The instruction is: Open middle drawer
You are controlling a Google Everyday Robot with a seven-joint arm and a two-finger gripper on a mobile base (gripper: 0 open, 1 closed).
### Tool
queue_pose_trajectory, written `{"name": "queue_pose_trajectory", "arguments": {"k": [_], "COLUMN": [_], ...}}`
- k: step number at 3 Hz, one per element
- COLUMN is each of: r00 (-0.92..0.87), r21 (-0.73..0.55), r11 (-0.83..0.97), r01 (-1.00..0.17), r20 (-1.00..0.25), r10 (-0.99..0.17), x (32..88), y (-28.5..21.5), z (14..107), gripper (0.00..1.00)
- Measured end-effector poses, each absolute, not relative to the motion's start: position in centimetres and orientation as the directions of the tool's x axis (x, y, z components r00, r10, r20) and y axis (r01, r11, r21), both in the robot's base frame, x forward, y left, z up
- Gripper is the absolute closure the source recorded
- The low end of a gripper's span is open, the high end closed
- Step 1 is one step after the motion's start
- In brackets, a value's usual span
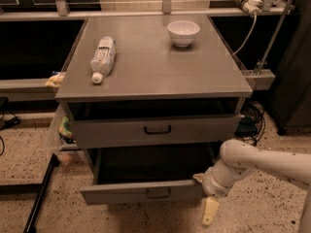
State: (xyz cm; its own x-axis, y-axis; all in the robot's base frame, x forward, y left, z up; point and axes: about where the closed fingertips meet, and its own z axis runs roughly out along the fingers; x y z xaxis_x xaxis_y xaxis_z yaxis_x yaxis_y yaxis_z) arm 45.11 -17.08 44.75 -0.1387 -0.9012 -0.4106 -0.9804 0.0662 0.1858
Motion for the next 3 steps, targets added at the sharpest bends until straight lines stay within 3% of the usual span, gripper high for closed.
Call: {"name": "queue_pose_trajectory", "arguments": {"k": [2,3], "r00": [-0.235,-0.241], "r21": [0.289,0.298], "r11": [0.122,0.124], "r01": [-0.95,-0.946], "r20": [-0.397,-0.395], "r10": [-0.887,-0.886], "x": [38.4,37.7], "y": [-17.8,-17.8], "z": [46.8,46.7], "gripper": [0.0,0.0]}}
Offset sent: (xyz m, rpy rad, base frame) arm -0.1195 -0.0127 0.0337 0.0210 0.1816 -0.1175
